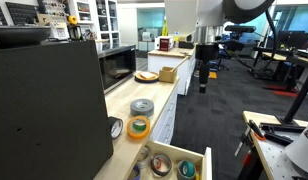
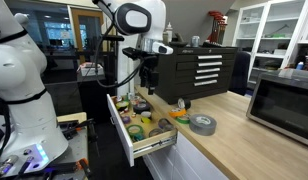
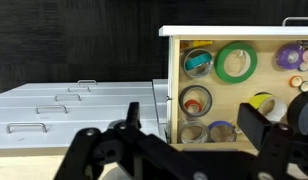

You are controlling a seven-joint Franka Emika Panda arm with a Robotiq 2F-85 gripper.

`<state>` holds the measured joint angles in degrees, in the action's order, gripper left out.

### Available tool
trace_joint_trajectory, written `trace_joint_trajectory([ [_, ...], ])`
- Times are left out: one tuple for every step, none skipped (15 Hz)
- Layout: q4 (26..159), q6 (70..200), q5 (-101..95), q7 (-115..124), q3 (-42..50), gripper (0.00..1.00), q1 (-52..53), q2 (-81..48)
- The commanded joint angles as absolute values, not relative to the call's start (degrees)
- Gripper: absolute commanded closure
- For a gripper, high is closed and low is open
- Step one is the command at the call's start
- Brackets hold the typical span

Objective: Remove the black masking tape from the open drawer and put it on the counter

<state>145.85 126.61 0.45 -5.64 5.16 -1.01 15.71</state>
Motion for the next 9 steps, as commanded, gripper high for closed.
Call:
trace_joint_trajectory([
  [143.1, 134.0, -2.8, -5.4, 3.4, 0.0, -1.4, 7.2],
  [142.9, 136.0, -3.4, -5.1, 3.1, 0.0, -1.3, 5.5],
  [142.6, 137.4, -3.9, -4.8, 2.7, 0.0, -1.2, 4.0],
  [142.4, 138.6, -4.2, -4.8, 2.6, 0.0, -1.2, 2.9],
  [142.0, 139.3, -4.5, -4.6, 2.4, 0.0, -1.2, 1.8],
  [141.8, 139.7, -4.8, -4.3, 2.3, 0.0, -1.2, 1.2],
  [141.4, 139.6, -4.8, -4.5, 2.3, 0.0, -1.2, 0.6],
  [142.6, 138.8, -3.5, -5.6, 2.4, 0.0, -1.2, 1.8],
  [142.2, 138.9, -3.6, -5.6, 2.3, 0.0, -1.2, 1.1],
])
